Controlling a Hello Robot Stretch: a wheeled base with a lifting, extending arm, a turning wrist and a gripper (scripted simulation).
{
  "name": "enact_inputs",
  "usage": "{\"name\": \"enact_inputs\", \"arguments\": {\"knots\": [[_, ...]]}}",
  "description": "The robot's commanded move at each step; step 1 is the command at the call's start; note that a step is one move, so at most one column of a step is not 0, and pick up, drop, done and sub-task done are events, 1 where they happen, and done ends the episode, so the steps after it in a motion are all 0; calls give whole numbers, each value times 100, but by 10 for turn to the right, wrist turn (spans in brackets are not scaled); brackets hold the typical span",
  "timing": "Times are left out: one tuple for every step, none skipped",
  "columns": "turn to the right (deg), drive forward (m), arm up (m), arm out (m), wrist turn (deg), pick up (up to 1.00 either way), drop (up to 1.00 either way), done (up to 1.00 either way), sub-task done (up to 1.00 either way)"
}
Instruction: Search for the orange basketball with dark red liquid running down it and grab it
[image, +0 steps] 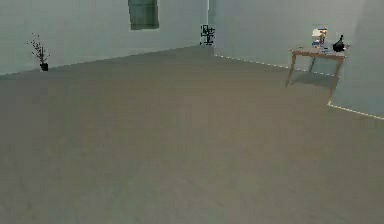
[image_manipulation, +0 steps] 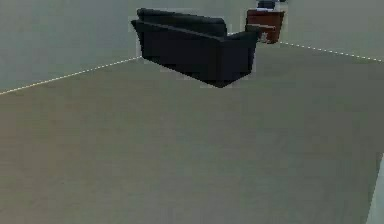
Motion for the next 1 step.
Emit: {"name": "enact_inputs", "arguments": {"knots": [[420, 0, 0, 0, 0, 0, 0, 0, 0]]}}
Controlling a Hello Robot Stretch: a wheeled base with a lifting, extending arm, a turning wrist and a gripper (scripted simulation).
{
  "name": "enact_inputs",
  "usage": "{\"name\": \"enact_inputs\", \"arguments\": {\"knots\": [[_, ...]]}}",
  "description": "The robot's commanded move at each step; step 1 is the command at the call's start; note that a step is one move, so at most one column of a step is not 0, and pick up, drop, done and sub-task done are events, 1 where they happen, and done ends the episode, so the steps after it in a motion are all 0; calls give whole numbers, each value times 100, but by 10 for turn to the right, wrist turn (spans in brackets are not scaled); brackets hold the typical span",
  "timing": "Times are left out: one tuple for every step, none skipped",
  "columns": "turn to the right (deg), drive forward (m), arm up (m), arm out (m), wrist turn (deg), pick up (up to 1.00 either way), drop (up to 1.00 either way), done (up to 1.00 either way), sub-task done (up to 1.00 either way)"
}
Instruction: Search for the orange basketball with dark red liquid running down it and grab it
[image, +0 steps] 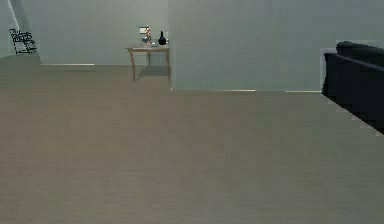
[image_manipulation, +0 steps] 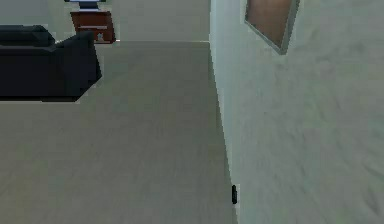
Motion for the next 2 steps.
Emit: {"name": "enact_inputs", "arguments": {"knots": [[0, 25, 0, 0, 0, 0, 0, 0, 0], [-450, 0, 0, 0, 0, 0, 0, 0, 0]]}}
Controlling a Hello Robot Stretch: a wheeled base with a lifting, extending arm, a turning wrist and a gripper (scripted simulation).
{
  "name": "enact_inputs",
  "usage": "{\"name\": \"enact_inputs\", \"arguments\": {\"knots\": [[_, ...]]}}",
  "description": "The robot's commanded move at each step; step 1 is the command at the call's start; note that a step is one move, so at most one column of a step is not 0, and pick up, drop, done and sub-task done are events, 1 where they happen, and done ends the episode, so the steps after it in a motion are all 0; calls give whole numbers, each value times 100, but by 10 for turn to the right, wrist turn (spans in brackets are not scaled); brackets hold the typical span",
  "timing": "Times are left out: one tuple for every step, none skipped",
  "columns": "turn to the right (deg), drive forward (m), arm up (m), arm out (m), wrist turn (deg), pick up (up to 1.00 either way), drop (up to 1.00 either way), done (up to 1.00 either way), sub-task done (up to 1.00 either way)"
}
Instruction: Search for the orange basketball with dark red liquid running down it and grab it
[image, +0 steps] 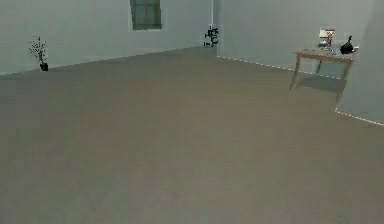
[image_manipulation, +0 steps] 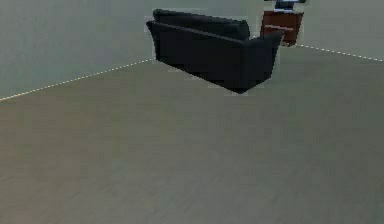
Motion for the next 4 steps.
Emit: {"name": "enact_inputs", "arguments": {"knots": [[-390, 0, 0, 0, 0, 0, 0, 0, 0], [0, 60, 0, 0, 0, 0, 0, 0, 0], [-450, 0, 0, 0, 0, 0, 0, 0, 0], [-30, 0, 0, 0, 0, 0, 0, 0, 0]]}}
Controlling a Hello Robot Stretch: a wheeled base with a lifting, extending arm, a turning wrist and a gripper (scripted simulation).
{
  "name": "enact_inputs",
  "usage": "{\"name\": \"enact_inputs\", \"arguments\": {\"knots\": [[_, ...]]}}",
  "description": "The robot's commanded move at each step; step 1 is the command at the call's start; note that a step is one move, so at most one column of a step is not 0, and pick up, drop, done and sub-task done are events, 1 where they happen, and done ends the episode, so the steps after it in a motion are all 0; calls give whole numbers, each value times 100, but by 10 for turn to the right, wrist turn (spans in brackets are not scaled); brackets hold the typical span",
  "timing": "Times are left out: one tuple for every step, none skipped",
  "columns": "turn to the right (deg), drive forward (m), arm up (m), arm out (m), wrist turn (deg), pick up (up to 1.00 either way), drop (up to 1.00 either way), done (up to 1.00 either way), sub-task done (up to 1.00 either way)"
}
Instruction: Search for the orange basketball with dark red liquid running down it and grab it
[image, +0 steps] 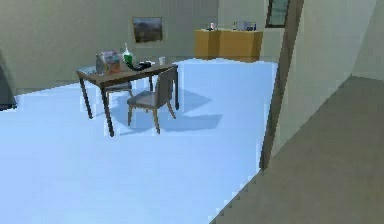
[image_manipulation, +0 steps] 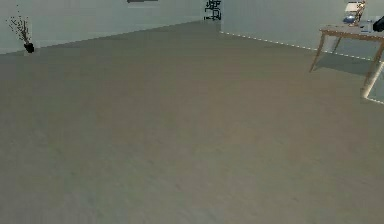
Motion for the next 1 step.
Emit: {"name": "enact_inputs", "arguments": {"knots": [[0, 50, 0, 0, 0, 0, 0, 0, 0]]}}
